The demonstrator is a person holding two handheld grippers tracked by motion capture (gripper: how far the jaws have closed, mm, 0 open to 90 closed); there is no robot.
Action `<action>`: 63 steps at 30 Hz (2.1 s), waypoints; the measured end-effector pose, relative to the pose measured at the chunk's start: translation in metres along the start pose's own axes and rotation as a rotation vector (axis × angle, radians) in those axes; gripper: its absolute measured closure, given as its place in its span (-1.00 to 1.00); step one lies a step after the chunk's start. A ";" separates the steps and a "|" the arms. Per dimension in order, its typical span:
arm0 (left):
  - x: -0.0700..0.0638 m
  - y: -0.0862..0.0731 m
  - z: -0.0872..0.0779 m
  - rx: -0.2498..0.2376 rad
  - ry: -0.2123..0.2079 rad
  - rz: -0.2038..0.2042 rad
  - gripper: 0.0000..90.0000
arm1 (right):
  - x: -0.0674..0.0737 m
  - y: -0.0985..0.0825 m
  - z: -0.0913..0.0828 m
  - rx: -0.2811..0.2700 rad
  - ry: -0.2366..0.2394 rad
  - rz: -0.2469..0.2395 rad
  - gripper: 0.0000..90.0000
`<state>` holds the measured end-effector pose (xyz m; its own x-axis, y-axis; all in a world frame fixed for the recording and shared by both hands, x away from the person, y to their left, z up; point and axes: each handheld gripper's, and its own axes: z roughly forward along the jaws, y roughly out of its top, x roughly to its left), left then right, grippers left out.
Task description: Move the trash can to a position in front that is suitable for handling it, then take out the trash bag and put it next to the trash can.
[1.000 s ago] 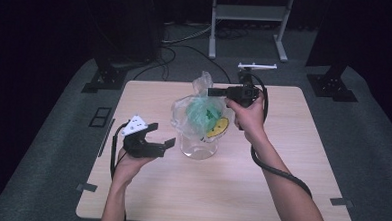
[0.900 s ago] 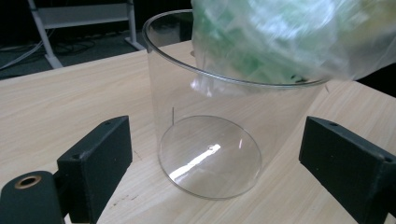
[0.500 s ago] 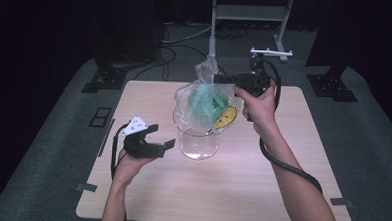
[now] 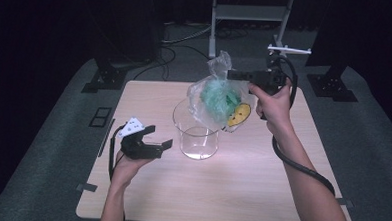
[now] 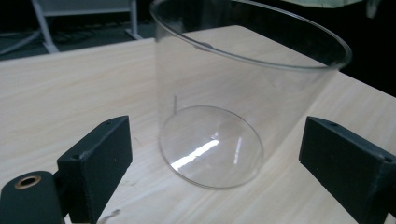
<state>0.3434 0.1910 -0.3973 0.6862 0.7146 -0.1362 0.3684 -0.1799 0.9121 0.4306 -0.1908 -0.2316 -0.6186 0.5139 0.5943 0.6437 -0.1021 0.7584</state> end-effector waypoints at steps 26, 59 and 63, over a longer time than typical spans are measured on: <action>-0.002 -0.004 0.010 0.014 0.003 -0.003 -0.81 | -0.036 -0.003 -0.040 -0.041 -0.056 0.058 1.00; -0.006 -0.005 0.016 0.044 0.003 0.001 -0.81 | -0.096 -0.037 -0.063 -0.044 -0.137 0.162 1.00; -0.006 -0.005 0.016 0.043 0.002 -0.004 -0.81 | -0.103 -0.041 -0.064 -0.039 -0.146 0.172 1.00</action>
<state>0.3478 0.1768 -0.4074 0.6833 0.7169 -0.1386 0.3977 -0.2062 0.8941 0.4388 -0.2936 -0.3069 -0.4281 0.6034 0.6728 0.7146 -0.2297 0.6608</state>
